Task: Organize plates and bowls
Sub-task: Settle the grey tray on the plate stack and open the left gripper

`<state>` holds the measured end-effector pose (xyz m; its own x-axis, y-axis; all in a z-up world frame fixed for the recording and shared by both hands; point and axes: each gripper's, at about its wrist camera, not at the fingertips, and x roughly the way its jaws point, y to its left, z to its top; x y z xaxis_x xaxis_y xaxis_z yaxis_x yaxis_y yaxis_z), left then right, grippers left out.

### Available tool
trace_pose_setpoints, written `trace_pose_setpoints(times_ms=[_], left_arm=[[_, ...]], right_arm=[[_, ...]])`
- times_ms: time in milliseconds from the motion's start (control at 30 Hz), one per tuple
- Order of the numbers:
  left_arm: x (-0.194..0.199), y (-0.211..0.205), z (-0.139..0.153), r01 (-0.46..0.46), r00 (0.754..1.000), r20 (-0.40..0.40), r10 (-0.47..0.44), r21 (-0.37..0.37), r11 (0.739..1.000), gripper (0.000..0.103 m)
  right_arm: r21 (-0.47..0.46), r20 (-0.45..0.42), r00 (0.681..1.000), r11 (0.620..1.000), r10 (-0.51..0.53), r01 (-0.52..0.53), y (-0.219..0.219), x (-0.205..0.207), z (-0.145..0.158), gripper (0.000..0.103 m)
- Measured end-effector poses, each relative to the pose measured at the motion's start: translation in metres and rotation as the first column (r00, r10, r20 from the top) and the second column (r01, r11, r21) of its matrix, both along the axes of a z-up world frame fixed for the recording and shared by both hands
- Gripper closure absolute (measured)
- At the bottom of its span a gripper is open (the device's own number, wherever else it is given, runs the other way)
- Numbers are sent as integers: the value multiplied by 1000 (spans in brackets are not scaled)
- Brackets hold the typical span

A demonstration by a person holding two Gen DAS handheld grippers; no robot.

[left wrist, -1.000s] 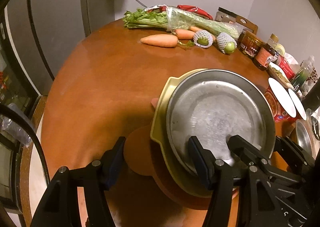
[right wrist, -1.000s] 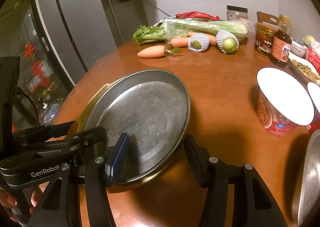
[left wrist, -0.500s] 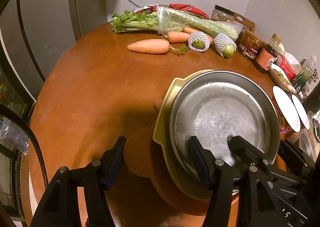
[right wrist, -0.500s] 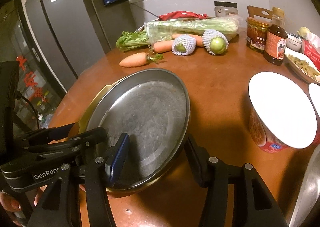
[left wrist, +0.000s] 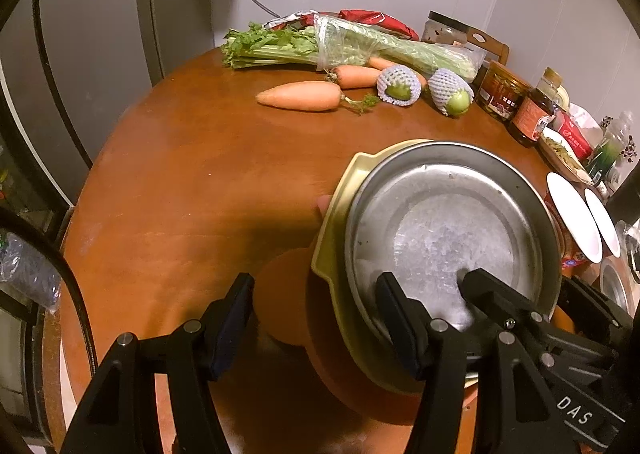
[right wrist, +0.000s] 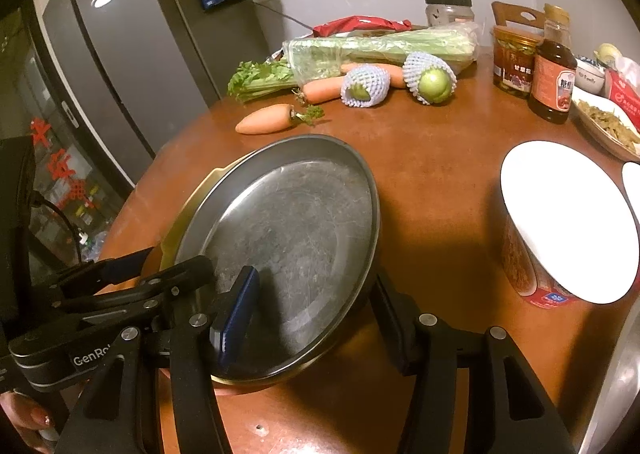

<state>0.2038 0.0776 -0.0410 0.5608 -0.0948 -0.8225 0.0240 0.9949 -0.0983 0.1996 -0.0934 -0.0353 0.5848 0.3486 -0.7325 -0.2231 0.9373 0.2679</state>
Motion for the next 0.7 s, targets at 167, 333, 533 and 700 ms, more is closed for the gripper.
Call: trace_pose_setpoints(times_ms=[167, 333, 533, 700], left_arm=[[-5, 7, 5, -13, 1000, 16, 13, -11, 1000, 40], [-14, 11, 13, -28, 999, 39, 29, -9, 1000, 40], [-27, 9, 21, -37, 997, 67, 37, -3, 999, 40], [-39, 6, 29, -46, 995, 88, 46, 5, 999, 40]], right_arm=[[-25, 10, 1000, 1000, -3, 3, 2, -2, 3, 44], [-56, 59, 998, 998, -32, 36, -1, -8, 14, 38], [-61, 114, 993, 997, -42, 49, -5, -21, 29, 37], [-60, 135, 990, 997, -34, 42, -5, -30, 38, 36]])
